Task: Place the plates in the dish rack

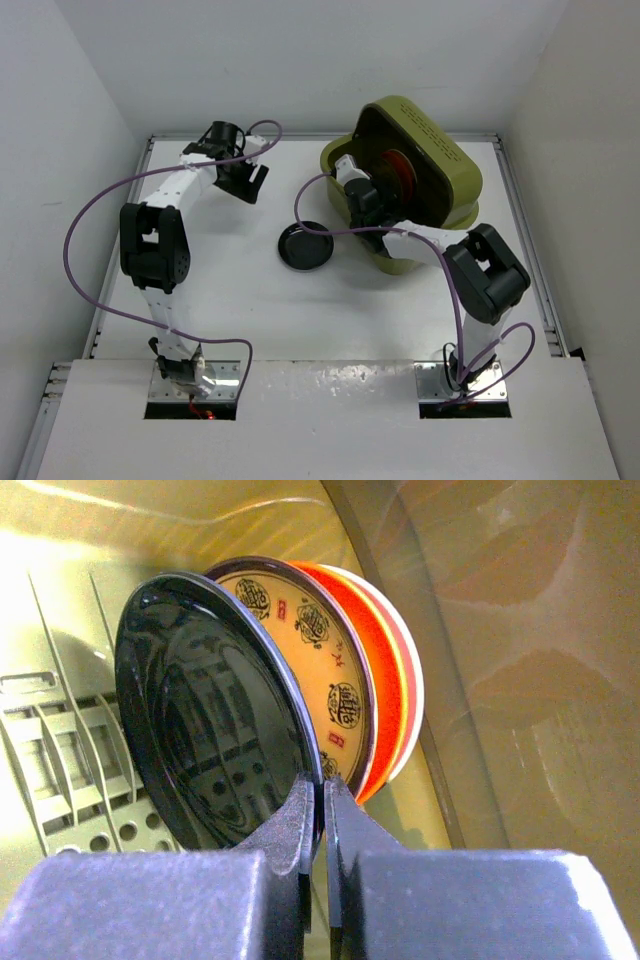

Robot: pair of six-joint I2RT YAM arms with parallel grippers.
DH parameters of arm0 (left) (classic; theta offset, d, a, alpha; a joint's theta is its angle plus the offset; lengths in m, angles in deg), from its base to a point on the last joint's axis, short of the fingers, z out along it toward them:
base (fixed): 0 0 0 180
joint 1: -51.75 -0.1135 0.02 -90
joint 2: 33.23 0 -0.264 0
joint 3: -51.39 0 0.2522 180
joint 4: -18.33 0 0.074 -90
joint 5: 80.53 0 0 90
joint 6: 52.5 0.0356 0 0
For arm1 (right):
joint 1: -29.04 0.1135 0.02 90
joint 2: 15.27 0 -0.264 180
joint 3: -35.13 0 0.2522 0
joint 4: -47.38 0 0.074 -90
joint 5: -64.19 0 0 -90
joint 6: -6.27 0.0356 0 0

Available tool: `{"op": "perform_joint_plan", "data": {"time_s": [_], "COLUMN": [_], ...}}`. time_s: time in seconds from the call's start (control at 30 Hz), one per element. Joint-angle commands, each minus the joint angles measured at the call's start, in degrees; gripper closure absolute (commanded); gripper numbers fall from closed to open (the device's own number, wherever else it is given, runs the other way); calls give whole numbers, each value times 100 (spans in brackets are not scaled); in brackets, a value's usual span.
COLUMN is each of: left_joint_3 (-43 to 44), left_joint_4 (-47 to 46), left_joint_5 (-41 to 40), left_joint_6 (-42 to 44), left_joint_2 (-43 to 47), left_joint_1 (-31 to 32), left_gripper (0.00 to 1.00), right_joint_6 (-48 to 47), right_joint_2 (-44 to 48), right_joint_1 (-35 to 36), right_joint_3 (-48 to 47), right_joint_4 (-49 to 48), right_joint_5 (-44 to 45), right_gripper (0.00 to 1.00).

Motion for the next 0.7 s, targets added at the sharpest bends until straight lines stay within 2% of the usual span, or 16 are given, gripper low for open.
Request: {"op": "perform_joint_plan", "data": {"time_s": [0.0, 0.07, 0.2, 0.33, 0.67], "left_joint_3": [-83, -83, -135, -197, -311], "left_joint_4": [-54, -54, -54, -54, -54], "left_joint_5": [58, 58, 58, 58, 110], "left_joint_6": [17, 17, 70, 70, 70], "left_joint_2": [232, 232, 285, 337, 390], "left_joint_1": [-50, -50, -103, -103, -103], "left_gripper": [22, 22, 22, 22, 22], "right_joint_6": [-20, -11, 85, 42, -90], "right_joint_2": [-203, -229, -177, -115, 69], "right_joint_1": [-20, -2, -2, -20, -20], "right_joint_3": [14, 14, 40, 32, 41], "right_joint_4": [-109, -100, 14, 5, -100], "right_joint_5": [157, 184, 272, 307, 377], "right_gripper": [100, 99, 81, 71, 69]}}
